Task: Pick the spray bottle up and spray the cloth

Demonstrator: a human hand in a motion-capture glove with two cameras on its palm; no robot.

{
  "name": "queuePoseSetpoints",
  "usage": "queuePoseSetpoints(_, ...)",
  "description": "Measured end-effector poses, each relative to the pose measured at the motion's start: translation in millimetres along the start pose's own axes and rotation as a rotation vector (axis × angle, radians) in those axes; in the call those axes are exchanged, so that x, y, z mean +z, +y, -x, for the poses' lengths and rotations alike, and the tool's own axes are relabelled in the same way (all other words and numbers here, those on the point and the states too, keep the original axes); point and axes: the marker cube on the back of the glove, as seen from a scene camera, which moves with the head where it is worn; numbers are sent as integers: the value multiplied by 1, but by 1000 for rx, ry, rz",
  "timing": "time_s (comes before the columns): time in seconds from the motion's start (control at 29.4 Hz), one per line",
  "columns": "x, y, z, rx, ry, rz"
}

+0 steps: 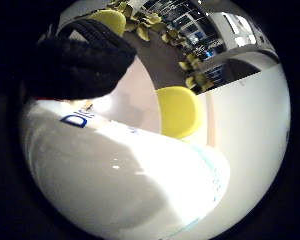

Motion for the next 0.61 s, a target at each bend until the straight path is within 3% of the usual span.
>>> queuePoseSetpoints(0.31,9,-3,8,-63,238,94)
queuePoseSetpoints(0.61,17,0,-2,-53,294,126)
